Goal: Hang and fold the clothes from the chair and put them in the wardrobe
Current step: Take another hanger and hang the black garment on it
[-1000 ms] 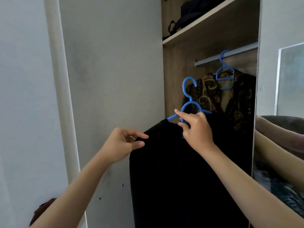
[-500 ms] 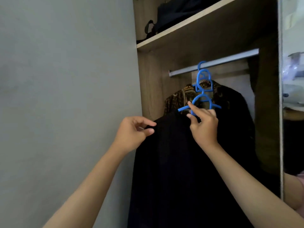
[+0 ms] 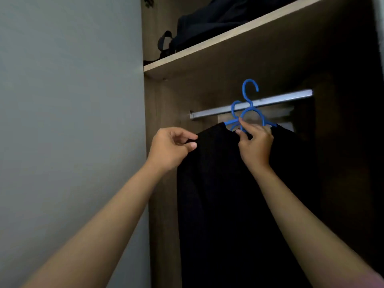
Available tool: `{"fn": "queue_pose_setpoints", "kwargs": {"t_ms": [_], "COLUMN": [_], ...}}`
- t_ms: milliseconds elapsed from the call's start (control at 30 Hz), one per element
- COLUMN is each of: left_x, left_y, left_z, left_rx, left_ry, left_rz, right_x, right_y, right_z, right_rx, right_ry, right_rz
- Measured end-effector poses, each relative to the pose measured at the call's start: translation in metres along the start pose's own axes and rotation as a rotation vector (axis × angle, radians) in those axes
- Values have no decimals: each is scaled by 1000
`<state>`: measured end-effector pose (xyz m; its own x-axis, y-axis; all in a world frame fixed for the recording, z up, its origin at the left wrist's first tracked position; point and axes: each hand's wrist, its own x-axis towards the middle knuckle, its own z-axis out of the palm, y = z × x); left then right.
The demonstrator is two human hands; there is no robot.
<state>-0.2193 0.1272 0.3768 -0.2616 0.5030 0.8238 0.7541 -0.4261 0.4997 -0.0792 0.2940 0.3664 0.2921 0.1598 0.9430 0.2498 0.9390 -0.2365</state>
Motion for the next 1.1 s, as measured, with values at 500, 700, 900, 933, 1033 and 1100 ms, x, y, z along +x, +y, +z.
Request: {"fn": "queue_pose_setpoints", "kwargs": {"t_ms": [500,700,900,933,1033,1100], "left_x": [47,23,-25,-37,-75,-107], "left_y": [-33,-47,-31,-27,-9,4], "left_z": [79,85,69,62,33,9], "left_rx": [-7,-10,23,36,88,128], "left_ry": [-42,-31,-22,-26,-6,46], "left_rz": [51,30,-23,-37,-69,-95], "right_x": [7,-6,-37,-43,-62,-79], "right_y": [86,78,36,26,-14,-48], "right_z": [15,9,-5,-9,-24,-37], "right_rx": [57,26,-8,-11,-1,3], "right_ry": [-72,-75,-104,-116,-165,-210], "right_rz": [153,236,253,253,272,278]}}
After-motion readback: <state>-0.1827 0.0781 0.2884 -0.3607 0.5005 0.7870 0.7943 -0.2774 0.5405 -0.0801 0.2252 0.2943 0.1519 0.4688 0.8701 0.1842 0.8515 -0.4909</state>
